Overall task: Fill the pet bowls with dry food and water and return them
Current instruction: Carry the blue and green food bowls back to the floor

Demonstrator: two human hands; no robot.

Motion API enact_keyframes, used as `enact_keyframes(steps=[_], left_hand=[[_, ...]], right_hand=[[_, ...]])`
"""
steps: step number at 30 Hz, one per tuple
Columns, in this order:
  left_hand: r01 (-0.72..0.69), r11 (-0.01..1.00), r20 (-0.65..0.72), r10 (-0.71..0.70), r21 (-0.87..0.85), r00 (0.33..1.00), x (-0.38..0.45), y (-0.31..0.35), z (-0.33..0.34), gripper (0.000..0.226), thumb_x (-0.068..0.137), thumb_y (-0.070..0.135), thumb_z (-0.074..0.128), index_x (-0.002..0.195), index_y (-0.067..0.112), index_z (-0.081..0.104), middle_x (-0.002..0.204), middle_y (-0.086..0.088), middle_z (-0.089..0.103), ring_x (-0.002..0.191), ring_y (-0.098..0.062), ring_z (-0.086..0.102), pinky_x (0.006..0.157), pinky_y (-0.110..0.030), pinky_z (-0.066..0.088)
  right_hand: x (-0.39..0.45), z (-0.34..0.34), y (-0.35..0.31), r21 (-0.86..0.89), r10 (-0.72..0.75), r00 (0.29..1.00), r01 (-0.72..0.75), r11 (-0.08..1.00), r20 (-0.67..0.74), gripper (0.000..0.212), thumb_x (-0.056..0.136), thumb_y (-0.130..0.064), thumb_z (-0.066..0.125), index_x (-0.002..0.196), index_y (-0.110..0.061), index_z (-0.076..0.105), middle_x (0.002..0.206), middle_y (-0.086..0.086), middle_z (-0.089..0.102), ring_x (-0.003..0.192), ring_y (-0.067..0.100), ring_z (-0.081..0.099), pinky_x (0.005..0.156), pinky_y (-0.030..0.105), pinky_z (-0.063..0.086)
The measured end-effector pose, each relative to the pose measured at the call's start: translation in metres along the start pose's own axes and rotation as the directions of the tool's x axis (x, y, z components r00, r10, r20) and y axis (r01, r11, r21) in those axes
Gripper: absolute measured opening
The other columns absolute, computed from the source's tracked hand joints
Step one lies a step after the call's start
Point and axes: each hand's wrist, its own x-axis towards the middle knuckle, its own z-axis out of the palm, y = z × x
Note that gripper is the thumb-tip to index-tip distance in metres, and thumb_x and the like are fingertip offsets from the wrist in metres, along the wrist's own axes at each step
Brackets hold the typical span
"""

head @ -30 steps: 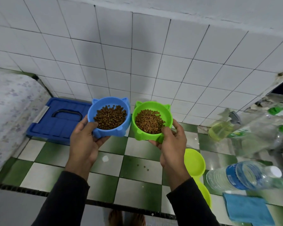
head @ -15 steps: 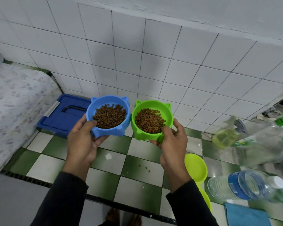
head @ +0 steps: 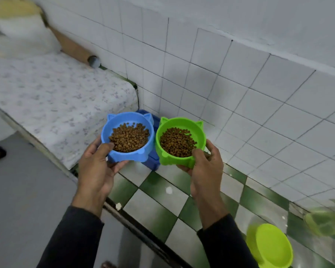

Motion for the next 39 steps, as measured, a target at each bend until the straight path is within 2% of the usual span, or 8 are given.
enact_keyframes(steps=[4,7,12,15,18,23,32,39], left_hand=[[-0.077,0.997,-0.099,0.074,-0.022,0.992,0.011,0.039,-0.052,0.037,0.095,0.01,0.063,0.128,0.024,0.071,0.104,0.001,0.078,0.091,-0.021,0.077,0.067,-0.037,0.062],[-0.142,0.989,-0.177,0.132,-0.045,0.975,0.017,0.072,-0.093,0.035,0.095,0.01,0.064,0.125,0.025,0.072,0.096,0.005,0.079,0.09,-0.021,0.077,0.064,-0.036,0.062],[-0.229,0.972,-0.27,0.207,-0.051,0.94,0.026,0.124,-0.164,0.039,0.094,0.012,0.064,0.127,0.029,0.073,0.113,0.001,0.078,0.104,-0.028,0.076,0.084,-0.05,0.063],[-0.28,0.959,-0.328,0.248,-0.054,0.912,0.026,0.151,-0.207,0.039,0.093,0.012,0.064,0.127,0.028,0.073,0.117,-0.002,0.077,0.105,-0.029,0.075,0.085,-0.05,0.062],[-0.313,0.947,-0.399,0.261,-0.069,0.879,0.026,0.174,-0.25,0.041,0.093,0.011,0.064,0.13,0.028,0.071,0.124,-0.005,0.074,0.103,-0.03,0.076,0.084,-0.05,0.063],[-0.369,0.928,-0.491,0.295,-0.058,0.82,0.023,0.203,-0.312,0.035,0.093,0.011,0.063,0.122,0.028,0.075,0.111,-0.001,0.077,0.095,-0.025,0.077,0.076,-0.043,0.063],[-0.44,0.894,-0.66,0.281,-0.084,0.697,0.033,0.238,-0.398,0.041,0.096,0.01,0.062,0.133,0.027,0.068,0.103,0.005,0.078,0.088,-0.023,0.076,0.071,-0.04,0.063],[-0.487,0.868,-0.752,0.257,-0.096,0.606,0.066,0.272,-0.452,0.044,0.097,0.01,0.061,0.136,0.029,0.066,0.107,0.006,0.078,0.092,-0.025,0.076,0.075,-0.041,0.063]], right_hand=[[-0.019,0.063,0.016,-0.009,0.016,0.994,-0.015,1.0,0.108,0.042,0.092,-0.004,0.059,0.126,-0.028,0.064,0.113,0.011,0.067,0.098,0.029,0.071,0.059,0.043,0.061],[-0.035,0.114,0.032,-0.019,0.047,0.979,-0.044,0.999,0.197,0.044,0.094,-0.003,0.059,0.133,-0.023,0.059,0.115,0.011,0.068,0.1,0.029,0.072,0.062,0.049,0.062],[-0.067,0.196,0.062,-0.043,0.081,0.942,-0.071,0.997,0.326,0.042,0.095,-0.005,0.059,0.132,-0.026,0.059,0.116,0.008,0.069,0.099,0.024,0.073,0.063,0.047,0.062],[-0.09,0.244,0.081,-0.037,0.109,0.914,-0.102,0.994,0.391,0.04,0.093,-0.003,0.059,0.127,-0.024,0.062,0.115,0.01,0.068,0.102,0.028,0.071,0.062,0.046,0.061],[-0.115,0.287,0.101,-0.052,0.146,0.886,-0.138,0.989,0.441,0.044,0.09,-0.001,0.059,0.129,-0.022,0.062,0.113,0.012,0.067,0.102,0.029,0.071,0.062,0.046,0.061],[-0.154,0.348,0.132,-0.114,0.188,0.841,-0.151,0.982,0.508,0.043,0.089,-0.001,0.061,0.127,-0.021,0.062,0.108,0.013,0.069,0.087,0.022,0.075,0.058,0.042,0.061],[-0.204,0.446,0.184,-0.221,0.265,0.729,-0.158,0.962,0.631,0.04,0.09,0.0,0.057,0.125,-0.02,0.063,0.11,0.004,0.069,0.102,0.029,0.071,0.059,0.043,0.061],[-0.222,0.533,0.23,-0.315,0.33,0.647,-0.143,0.938,0.687,0.042,0.092,-0.002,0.057,0.129,-0.024,0.058,0.115,0.014,0.066,0.104,0.032,0.07,0.06,0.043,0.061]])
